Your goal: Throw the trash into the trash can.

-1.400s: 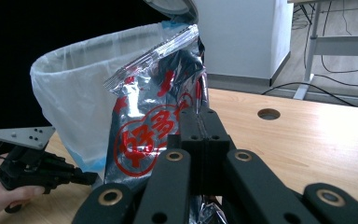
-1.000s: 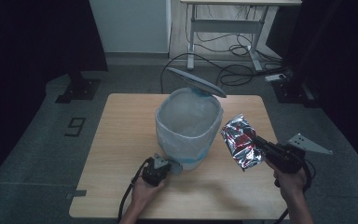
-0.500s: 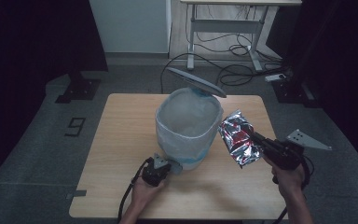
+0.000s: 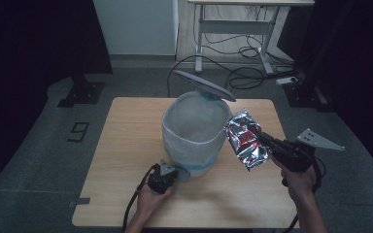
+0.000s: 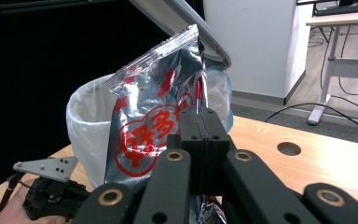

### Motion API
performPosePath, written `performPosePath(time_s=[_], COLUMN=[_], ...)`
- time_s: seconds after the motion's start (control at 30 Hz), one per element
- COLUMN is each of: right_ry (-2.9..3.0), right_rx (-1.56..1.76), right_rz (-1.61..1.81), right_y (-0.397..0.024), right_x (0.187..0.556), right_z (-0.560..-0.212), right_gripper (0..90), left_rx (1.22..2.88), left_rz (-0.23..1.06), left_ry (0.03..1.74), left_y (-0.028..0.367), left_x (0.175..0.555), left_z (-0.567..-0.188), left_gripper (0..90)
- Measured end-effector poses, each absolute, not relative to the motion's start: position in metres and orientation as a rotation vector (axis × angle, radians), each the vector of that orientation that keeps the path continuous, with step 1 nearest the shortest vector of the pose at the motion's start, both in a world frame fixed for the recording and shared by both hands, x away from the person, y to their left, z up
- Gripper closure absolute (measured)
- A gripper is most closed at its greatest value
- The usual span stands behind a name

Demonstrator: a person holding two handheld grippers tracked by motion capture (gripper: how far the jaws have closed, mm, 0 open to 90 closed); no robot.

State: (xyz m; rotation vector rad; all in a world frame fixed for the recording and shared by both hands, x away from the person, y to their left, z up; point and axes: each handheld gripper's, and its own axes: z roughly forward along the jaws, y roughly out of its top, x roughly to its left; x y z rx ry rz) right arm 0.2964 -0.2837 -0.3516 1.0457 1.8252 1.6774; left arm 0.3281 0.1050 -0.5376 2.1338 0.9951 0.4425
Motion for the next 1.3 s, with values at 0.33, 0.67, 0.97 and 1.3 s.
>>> performPosePath(time_s=[0.33, 0.67, 0.97, 1.3], right_ry=[1.825, 1.867, 1.875, 1.891], right_rx=[1.036, 1.02, 1.017, 1.011], right_rz=[1.684, 1.685, 1.691, 1.682], right_y=[-0.28, -0.268, -0.26, -0.25], right_x=[0.299, 0.305, 0.311, 0.318], right_z=[-0.347, -0.342, -0.339, -0.336], right_gripper=[89.7, 89.7, 89.7, 89.7], left_rx=[2.133, 2.133, 2.132, 2.131], left_rz=[0.442, 0.443, 0.442, 0.44], left_ry=[0.995, 0.994, 0.995, 0.995], left_y=[0.105, 0.105, 0.105, 0.105], left_x=[0.328, 0.328, 0.328, 0.328], left_z=[-0.538, -0.538, -0.538, -0.538], left_gripper=[90.0, 90.0, 90.0, 90.0])
